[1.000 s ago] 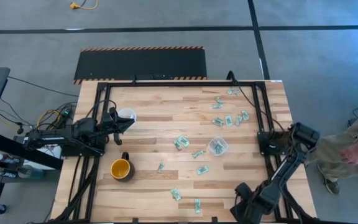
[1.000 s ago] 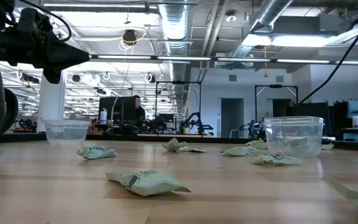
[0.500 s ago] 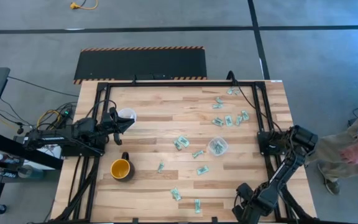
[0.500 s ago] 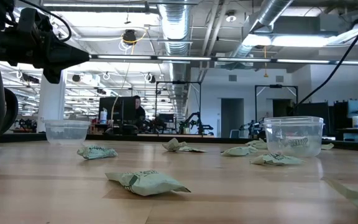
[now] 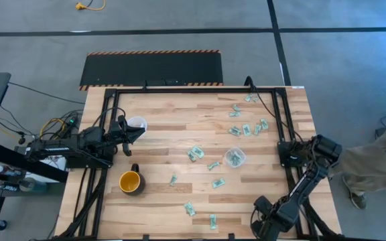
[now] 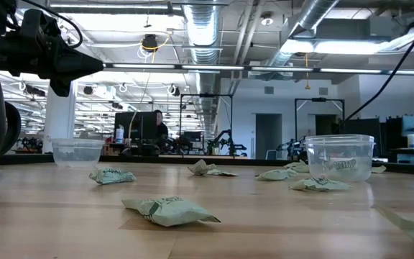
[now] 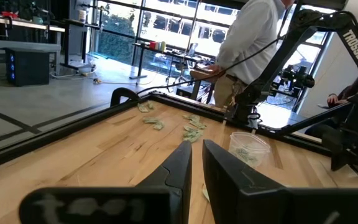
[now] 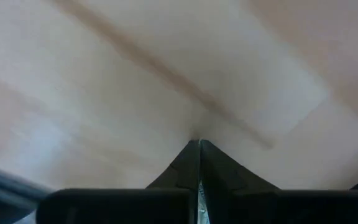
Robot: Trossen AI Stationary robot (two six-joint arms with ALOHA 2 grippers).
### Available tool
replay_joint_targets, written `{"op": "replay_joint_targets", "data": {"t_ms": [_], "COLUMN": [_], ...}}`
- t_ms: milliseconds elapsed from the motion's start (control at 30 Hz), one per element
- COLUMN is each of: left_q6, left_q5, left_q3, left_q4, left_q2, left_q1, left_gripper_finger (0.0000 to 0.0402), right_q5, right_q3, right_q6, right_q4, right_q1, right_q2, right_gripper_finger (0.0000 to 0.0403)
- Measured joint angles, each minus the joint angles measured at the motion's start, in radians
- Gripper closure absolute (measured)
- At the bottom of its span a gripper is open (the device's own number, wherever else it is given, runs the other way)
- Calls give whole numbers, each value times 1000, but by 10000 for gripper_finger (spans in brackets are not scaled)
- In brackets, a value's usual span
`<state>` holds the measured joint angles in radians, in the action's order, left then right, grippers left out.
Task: Pick and place Stevia / Truvia into bins
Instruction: Put the white stevia packet into the square transparent container
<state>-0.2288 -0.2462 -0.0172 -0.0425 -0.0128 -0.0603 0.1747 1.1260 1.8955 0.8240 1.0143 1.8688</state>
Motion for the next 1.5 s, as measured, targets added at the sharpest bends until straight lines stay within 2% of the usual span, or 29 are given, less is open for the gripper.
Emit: {"op": "replay_joint_targets", "data": {"t_ms": [167,433,1033,1267,1500], "left_q6": [0,0,0,0,0], "left_q5": [0,0,0,0,0], "left_q3": [0,0,0,0,0], "left_q4": [0,0,0,0,0], "left_q2": [0,0,0,0,0], "left_q1": [0,0,0,0,0], "left_gripper_finger": [375,375,375,375,375], "right_q5": [-63,-240,-541,-623,-630], "right_q3": [81,194,290,290,290], "right_q6": [-83,-265,-702,-847,-986], "right_q4": [132,285,517,590,582], "right_q1": [-36,-111,-390,-551,-677], "right_q2": [1,-1,-2,-3,-3], "right_gripper_finger": [401,402,403,403,403]}}
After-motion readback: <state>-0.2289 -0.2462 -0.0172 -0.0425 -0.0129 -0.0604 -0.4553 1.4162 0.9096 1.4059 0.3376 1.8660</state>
